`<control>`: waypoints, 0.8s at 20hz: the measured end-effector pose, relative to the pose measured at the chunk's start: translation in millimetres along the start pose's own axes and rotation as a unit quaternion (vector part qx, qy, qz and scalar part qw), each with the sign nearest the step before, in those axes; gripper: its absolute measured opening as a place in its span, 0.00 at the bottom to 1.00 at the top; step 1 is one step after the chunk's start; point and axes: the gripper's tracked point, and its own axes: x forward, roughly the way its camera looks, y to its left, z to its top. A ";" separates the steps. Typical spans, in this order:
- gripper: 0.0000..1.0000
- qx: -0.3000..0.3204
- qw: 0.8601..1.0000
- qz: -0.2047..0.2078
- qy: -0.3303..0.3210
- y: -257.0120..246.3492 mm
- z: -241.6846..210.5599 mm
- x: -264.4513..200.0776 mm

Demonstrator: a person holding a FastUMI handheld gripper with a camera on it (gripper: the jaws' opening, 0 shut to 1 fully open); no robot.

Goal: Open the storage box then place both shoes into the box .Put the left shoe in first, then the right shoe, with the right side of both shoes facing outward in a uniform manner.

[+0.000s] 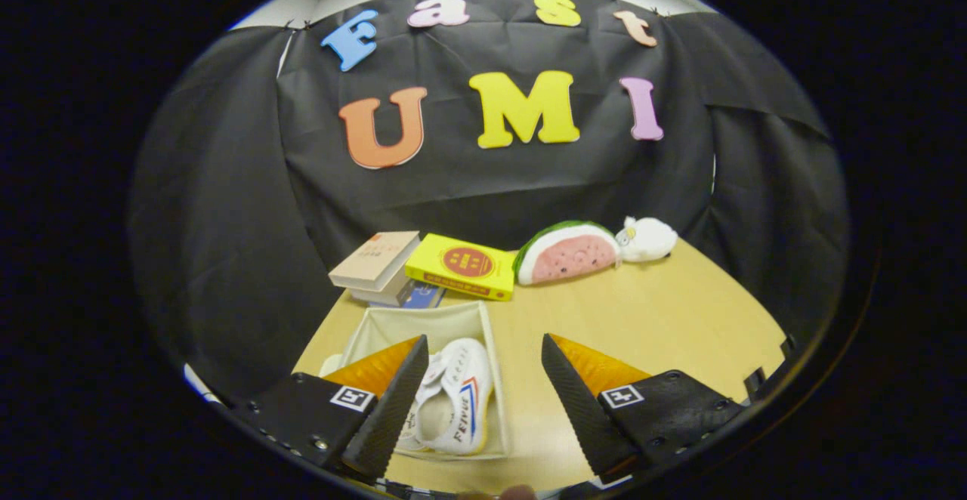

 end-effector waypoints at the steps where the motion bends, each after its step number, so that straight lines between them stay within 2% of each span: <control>1: 0.93 -0.009 1.000 -0.007 -0.021 -17.8 18.6 -11.9; 6: 0.95 -0.041 0.993 -0.033 -0.101 -89.0 97.5 -67.4; 10: 0.94 0.004 0.990 -0.039 -0.135 -104.4 133.0 -98.2; 13: 0.94 -0.005 0.986 -0.048 -0.159 -110.3 145.2 -110.2; 16: 0.95 0.009 0.988 -0.039 -0.152 -101.0 146.5 -118.9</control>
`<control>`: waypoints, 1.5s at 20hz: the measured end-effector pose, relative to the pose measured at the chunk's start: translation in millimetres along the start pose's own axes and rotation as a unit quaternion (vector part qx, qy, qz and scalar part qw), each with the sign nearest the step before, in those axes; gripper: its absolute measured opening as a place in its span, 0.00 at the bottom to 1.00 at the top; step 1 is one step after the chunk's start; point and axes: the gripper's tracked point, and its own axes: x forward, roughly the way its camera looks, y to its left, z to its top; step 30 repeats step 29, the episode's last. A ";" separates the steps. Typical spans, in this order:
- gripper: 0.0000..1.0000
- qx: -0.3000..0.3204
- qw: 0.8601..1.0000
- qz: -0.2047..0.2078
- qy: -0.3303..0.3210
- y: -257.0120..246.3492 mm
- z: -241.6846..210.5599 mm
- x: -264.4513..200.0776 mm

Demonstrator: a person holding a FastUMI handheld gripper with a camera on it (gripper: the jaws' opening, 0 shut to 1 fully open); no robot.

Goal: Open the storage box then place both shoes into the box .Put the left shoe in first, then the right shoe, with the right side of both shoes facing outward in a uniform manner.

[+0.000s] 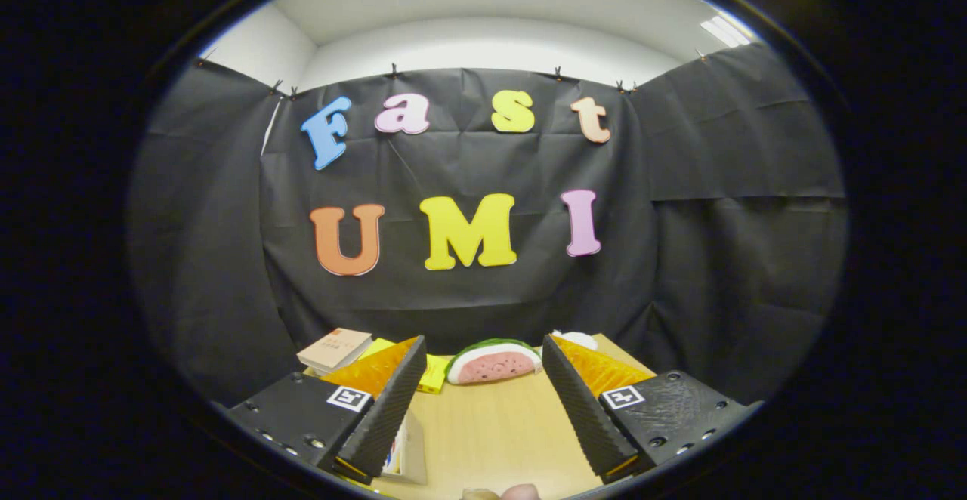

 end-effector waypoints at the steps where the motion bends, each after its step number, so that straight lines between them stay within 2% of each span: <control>1: 0.95 0.001 1.000 0.000 -0.004 0.4 4.2 -1.0; 10: 0.95 0.004 1.000 0.020 0.000 21.2 11.9 -5.6; 30: 0.95 0.008 0.999 0.044 0.001 31.7 26.2 -5.3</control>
